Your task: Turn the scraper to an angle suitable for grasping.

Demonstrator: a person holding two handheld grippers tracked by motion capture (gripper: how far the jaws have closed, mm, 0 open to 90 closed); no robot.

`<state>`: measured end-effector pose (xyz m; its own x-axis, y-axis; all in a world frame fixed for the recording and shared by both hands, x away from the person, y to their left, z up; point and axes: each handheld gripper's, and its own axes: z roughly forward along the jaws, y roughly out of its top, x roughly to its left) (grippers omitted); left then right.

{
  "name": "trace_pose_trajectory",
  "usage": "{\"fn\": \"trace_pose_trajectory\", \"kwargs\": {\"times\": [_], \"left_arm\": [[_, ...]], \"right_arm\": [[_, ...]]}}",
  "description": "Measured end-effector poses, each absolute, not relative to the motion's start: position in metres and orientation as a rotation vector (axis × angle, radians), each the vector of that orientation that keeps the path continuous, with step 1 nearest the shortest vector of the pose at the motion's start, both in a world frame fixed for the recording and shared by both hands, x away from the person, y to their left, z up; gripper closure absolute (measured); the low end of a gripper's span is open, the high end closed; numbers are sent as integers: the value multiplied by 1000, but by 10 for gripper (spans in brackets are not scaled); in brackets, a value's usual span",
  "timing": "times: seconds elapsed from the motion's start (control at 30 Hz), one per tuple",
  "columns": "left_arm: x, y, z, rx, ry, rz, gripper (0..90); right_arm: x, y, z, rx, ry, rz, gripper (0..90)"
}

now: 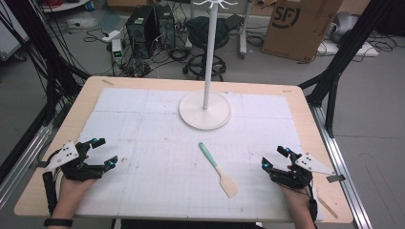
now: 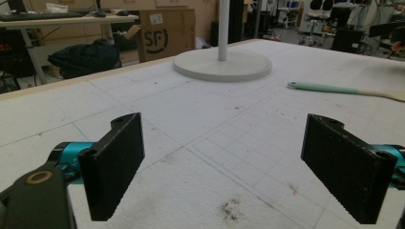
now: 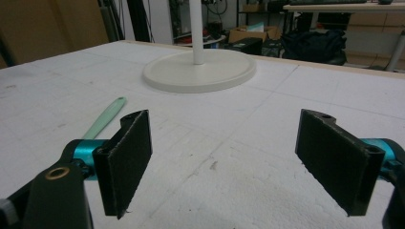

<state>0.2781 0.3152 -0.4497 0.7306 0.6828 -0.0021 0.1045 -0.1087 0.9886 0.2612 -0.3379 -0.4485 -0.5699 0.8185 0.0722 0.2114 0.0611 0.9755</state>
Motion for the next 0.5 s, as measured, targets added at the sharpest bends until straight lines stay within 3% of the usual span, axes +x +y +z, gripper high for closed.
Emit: {"fn": "trace_pose_trajectory", "kwargs": {"times": [0.5], "left_arm": [[278, 315, -450, 1635, 645, 553, 153]], "right_arm": [[260, -337, -449, 1020, 1834, 1537, 190]]}}
